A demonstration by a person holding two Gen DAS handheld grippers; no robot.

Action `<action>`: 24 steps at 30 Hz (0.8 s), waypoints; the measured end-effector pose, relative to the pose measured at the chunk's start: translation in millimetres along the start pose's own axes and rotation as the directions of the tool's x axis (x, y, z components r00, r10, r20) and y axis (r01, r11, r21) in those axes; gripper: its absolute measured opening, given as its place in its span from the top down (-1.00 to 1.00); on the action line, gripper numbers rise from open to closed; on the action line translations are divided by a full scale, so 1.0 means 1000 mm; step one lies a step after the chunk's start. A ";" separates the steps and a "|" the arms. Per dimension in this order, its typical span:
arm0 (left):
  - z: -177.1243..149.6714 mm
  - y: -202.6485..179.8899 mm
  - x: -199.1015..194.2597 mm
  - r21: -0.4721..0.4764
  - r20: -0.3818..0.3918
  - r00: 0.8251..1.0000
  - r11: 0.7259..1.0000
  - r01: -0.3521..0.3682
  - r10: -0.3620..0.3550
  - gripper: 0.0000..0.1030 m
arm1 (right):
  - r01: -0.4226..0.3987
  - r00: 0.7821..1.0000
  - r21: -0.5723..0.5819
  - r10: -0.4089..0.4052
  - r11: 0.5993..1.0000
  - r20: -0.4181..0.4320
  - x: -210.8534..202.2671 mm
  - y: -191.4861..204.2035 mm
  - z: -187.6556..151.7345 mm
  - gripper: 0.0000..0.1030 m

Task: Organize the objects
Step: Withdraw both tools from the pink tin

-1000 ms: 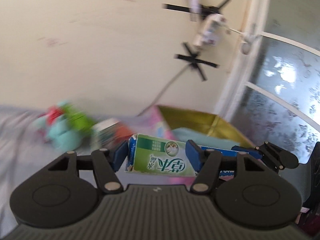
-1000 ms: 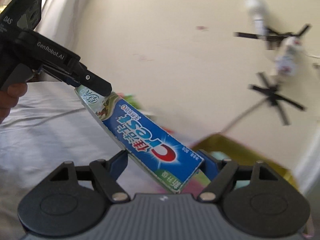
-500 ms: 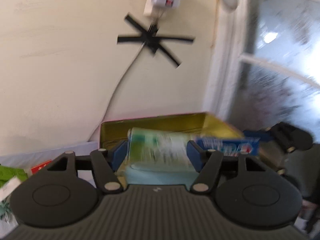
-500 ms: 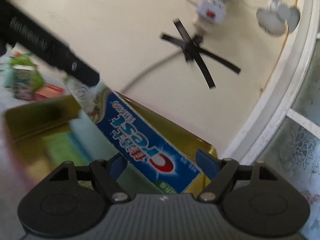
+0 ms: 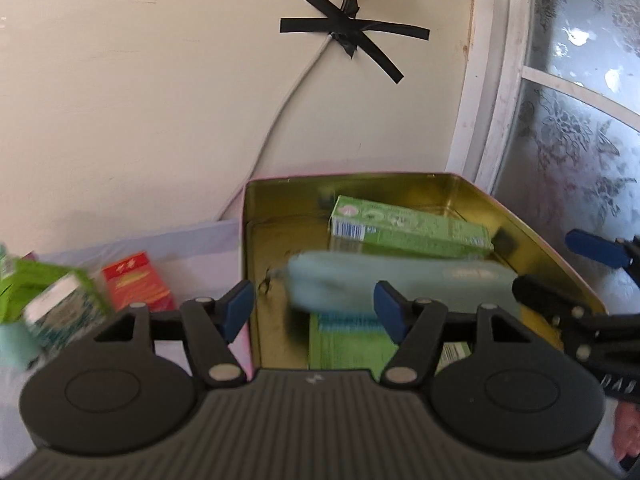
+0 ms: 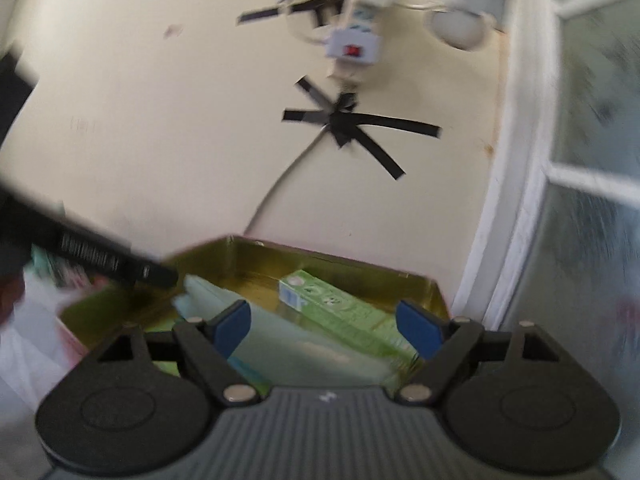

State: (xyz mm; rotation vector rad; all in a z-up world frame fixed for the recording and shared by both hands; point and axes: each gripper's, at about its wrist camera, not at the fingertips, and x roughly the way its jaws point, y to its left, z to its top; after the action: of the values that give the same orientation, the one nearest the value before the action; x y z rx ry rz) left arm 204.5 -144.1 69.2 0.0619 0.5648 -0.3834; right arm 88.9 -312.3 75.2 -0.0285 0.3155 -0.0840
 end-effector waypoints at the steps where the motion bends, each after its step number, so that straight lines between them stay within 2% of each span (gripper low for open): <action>1: -0.003 -0.001 -0.005 -0.001 0.000 1.000 1.000 -0.004 0.004 -0.33 | -0.002 1.000 0.059 0.002 0.998 0.004 -0.009 -0.001 -0.005 -0.62; 7: -0.029 0.001 -0.049 0.023 0.013 0.998 0.997 -0.068 0.068 -0.43 | -0.024 1.000 0.342 0.020 0.940 0.017 -0.043 0.001 -0.028 -0.65; 12: -0.052 0.023 -0.069 0.004 -0.007 0.993 0.993 -0.114 0.114 -0.43 | -0.031 0.999 0.455 0.038 0.890 -0.006 -0.055 0.015 -0.044 -0.67; 16: -0.072 0.044 -0.079 -0.008 -0.027 0.986 0.986 -0.164 0.163 -0.43 | -0.051 0.994 0.472 0.089 0.880 -0.059 -0.053 0.034 -0.050 -0.67; 24: -0.096 0.089 -0.093 -0.041 -0.036 0.965 0.964 -0.263 0.261 -0.44 | -0.110 0.981 0.401 0.163 0.909 -0.101 -0.046 0.085 -0.047 -0.69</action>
State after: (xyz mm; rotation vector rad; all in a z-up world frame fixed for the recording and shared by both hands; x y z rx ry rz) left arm 116.2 -14.4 33.9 0.0978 0.5861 -0.1118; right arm 37.8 -224.2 41.0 0.4026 0.4284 -0.0087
